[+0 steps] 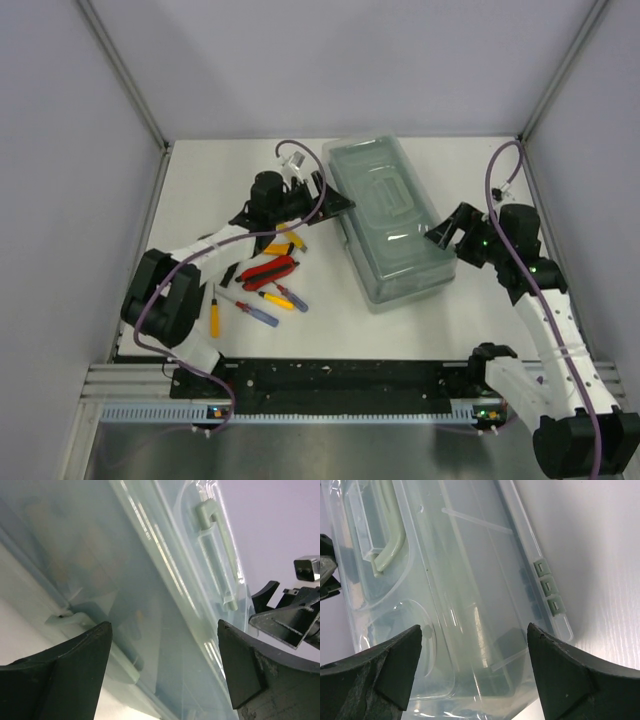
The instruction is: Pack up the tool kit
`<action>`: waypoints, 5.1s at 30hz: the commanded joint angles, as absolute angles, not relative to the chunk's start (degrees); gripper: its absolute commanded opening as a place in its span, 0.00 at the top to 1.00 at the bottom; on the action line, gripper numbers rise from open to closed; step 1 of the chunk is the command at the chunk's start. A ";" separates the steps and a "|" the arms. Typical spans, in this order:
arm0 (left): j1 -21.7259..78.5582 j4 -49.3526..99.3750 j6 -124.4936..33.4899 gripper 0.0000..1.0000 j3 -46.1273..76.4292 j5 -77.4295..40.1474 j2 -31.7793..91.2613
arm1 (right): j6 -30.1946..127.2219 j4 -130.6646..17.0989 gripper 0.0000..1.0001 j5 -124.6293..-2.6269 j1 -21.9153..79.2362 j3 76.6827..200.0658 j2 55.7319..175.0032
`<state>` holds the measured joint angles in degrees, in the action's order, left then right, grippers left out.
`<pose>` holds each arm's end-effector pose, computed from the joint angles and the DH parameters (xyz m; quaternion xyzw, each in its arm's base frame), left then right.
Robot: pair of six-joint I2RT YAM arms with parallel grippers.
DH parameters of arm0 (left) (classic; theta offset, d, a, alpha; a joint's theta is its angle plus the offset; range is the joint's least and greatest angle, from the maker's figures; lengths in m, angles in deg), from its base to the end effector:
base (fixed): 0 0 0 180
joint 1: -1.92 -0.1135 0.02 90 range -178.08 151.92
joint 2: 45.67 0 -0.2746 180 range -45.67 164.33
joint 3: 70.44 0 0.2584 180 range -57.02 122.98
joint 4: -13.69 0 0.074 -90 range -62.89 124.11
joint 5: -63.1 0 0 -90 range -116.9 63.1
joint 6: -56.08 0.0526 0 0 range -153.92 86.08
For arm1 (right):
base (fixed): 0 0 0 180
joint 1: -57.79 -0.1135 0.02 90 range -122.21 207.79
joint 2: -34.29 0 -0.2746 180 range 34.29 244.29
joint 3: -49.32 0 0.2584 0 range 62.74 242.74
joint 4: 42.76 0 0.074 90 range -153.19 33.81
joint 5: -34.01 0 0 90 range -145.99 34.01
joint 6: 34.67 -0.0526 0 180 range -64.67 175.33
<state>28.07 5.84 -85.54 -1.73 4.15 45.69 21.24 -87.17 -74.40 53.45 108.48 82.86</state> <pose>0.3292 -0.1919 0.2581 -0.0090 0.7806 -0.5341 0.3245 0.1934 0.0313 0.2979 0.1508 0.8610 0.2862 0.3925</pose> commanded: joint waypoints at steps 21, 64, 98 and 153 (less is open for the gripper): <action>28.46 21.66 -72.68 0.02 3.54 -14.94 38.36 | 27.02 -92.58 0.17 -69.51 53.30 123.12 83.59; 27.84 -68.51 -116.01 0.02 -14.48 2.63 71.05 | 34.67 -85.89 0.16 -63.28 35.90 125.41 93.26; 28.02 -68.60 -125.06 0.48 -9.91 7.02 71.58 | 40.22 -89.50 0.16 -35.16 17.27 116.89 104.77; 28.81 -32.82 -106.16 0.02 -9.30 6.32 62.79 | 30.90 -88.80 0.18 -36.38 16.48 113.10 114.00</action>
